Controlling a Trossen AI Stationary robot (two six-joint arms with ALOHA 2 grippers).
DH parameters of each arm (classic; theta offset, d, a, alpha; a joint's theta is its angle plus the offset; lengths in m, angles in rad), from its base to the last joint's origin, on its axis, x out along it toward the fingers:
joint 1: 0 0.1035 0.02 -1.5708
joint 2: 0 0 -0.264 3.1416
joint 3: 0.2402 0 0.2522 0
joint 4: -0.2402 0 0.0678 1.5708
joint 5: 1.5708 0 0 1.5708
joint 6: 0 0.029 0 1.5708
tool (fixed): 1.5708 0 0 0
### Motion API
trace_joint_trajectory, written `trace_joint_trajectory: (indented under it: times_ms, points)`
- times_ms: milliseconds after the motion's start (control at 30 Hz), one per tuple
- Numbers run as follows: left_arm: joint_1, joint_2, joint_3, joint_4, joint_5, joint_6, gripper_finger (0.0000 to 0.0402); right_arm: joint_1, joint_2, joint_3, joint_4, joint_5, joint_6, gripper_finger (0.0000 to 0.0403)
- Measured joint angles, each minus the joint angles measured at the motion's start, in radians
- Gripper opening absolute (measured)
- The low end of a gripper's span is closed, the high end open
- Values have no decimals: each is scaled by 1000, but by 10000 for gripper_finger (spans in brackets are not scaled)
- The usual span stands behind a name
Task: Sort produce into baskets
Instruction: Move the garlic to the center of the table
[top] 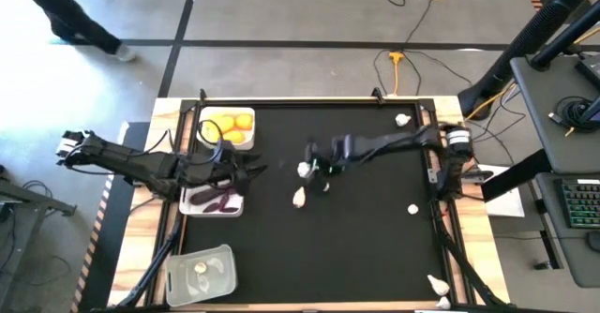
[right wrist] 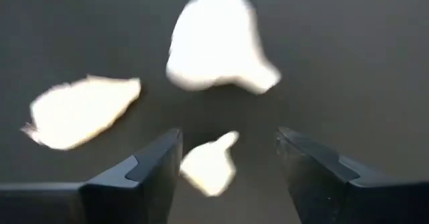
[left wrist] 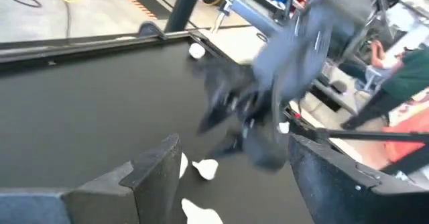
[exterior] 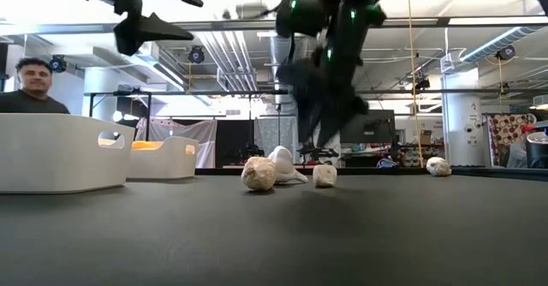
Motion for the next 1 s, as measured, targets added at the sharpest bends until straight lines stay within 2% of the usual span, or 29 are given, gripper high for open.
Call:
trace_joint_trajectory:
  times_ms: [167,233,367,500,600,767,933,1000]
  points:
    - [92,47,78,-45,14,25,256,-209,-112,9,-106,5,-97,268]
    - [148,78,111,-44,62,37,256,-324,-146,-14,-171,55,-90,283]
    - [241,149,168,-42,129,52,256,-549,-191,-81,-239,231,-80,308]
    - [290,229,219,-38,146,83,256,-709,-184,-97,-243,254,-160,325]
    - [316,295,267,-38,194,105,256,-782,-149,-98,-287,250,-242,330]
    - [323,399,351,-41,223,109,256,-867,-94,-106,-356,164,-249,329]
    - [315,486,425,-39,374,151,256,-916,-44,-108,-349,159,-302,320]
    - [306,514,446,-39,395,149,256,-931,-23,-108,-352,157,-317,313]
